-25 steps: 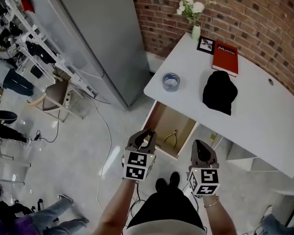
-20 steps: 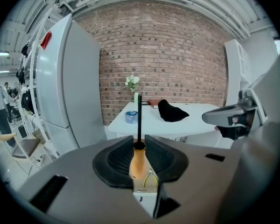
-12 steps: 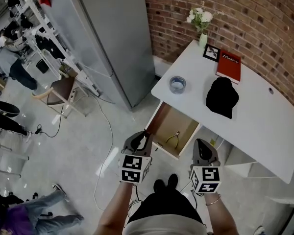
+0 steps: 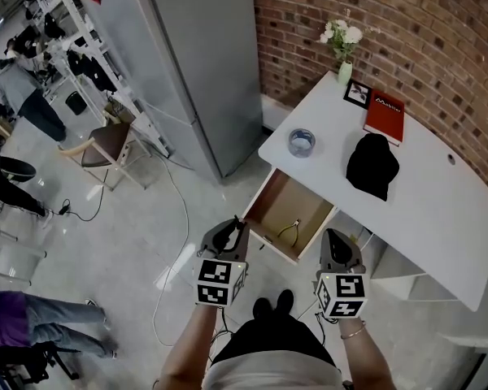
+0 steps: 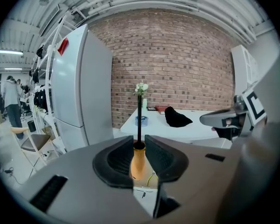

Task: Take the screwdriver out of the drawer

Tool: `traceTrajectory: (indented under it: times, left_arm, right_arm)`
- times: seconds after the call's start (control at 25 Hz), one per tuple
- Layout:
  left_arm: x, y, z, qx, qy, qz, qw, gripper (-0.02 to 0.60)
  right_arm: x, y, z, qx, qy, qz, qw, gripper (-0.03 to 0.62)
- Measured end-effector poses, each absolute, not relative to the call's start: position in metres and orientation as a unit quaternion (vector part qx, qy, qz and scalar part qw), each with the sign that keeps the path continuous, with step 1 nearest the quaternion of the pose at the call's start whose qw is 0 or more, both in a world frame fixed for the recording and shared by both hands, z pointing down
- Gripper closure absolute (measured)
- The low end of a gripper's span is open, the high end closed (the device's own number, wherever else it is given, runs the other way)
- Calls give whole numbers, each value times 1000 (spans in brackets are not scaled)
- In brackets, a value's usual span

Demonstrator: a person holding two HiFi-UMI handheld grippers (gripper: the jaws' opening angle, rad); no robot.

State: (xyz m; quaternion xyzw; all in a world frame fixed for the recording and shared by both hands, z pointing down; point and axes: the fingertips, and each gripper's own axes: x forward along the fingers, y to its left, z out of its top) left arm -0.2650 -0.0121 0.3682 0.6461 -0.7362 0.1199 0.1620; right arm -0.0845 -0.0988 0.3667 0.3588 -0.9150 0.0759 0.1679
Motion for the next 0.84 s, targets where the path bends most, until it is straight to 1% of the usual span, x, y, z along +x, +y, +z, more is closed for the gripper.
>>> traceTrajectory:
  times: [0.84]
  left_arm:
    - [-274,-15,367,642,-740,111,166,514]
  right_arm:
    - [-91,-100,373,351,-915,79,181,592]
